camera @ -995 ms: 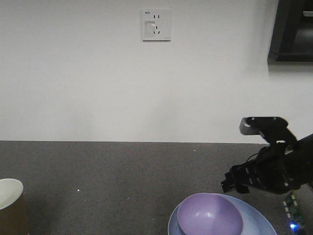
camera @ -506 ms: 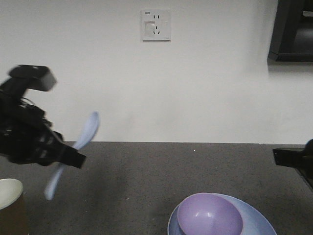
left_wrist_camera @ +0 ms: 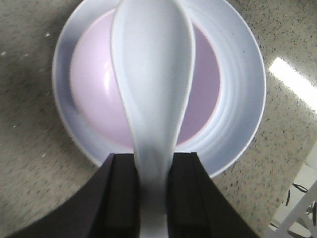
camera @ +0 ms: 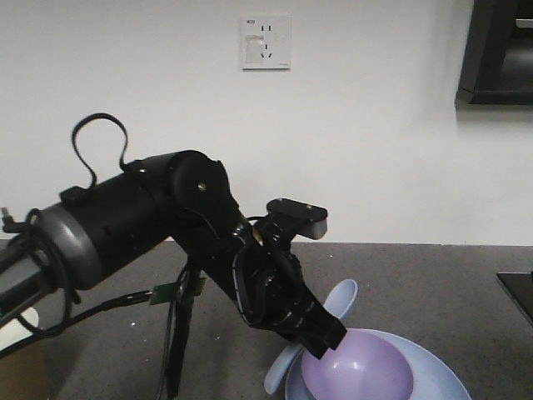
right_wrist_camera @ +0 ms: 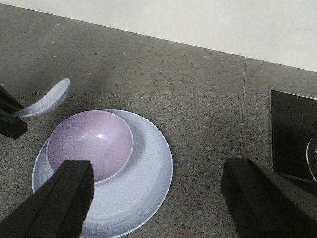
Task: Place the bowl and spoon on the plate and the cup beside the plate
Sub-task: 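Place the white spoon into the bowl with the left gripper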
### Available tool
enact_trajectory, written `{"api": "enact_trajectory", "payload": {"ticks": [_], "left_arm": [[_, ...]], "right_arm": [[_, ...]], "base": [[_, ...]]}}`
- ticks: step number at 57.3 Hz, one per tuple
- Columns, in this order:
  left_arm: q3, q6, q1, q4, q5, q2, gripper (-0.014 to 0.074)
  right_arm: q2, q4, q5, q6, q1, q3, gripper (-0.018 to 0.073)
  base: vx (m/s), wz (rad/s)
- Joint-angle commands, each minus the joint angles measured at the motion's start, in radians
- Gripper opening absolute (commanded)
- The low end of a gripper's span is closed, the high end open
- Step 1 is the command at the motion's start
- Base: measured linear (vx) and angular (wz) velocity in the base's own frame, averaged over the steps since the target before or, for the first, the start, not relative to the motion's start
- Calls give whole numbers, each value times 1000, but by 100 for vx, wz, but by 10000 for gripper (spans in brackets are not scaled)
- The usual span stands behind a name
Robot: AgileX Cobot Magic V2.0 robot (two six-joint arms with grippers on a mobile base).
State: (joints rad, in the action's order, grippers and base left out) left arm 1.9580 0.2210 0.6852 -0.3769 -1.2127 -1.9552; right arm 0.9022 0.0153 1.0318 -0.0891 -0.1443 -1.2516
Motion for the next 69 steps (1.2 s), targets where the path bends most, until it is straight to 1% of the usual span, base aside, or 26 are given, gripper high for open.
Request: {"api": "enact_trajectory", "payload": {"ticks": [1,10,21,28,32,44,51,56,61,66,69], "left_arm": [[64,-25,12,-34,16,8,0],[64,-41,20,-33,-16,-48,2],[64,-46,20,-24,5,-87,23],[64,-38,20,-34,26,-87,91],[64,-32,20,-35,31,-87,149],[64,-28,20,-45,34,-87,371],[64,-28,20,-44,32,-84,454],[64,-28,20,-43,32,-74,486],[64,-24,20,-35,31,-50,490],[65,-24,20,-11,9,-6,489],[65,-24,20,22,-14,28,489]], "right_arm": [[-5,-15,-66,0,2,-28,581],[-5,-15,-70,-3,2,-28,581],[-5,-15,-71,-3,2,-28,581],[-5,-15,-71,-3,2,-28,581],[-5,-15,-71,-3,2,-28,581],[-5,-15,-71,-3,2,-28,581],[-5,-15,-71,-3,2,-28,581],[-5,-15,-71,-3,2,-28,581],[-5,-15,-73,-3,2,-28,581],[-5,-15,-73,-3,2,-28,581],[-5,-15,-73,-3,2,-28,581]], "base": [[0,0],[0,0],[0,0],[0,0],[0,0],[0,0],[0,0],[0,0],[0,0],[0,0],[0,0]]}}
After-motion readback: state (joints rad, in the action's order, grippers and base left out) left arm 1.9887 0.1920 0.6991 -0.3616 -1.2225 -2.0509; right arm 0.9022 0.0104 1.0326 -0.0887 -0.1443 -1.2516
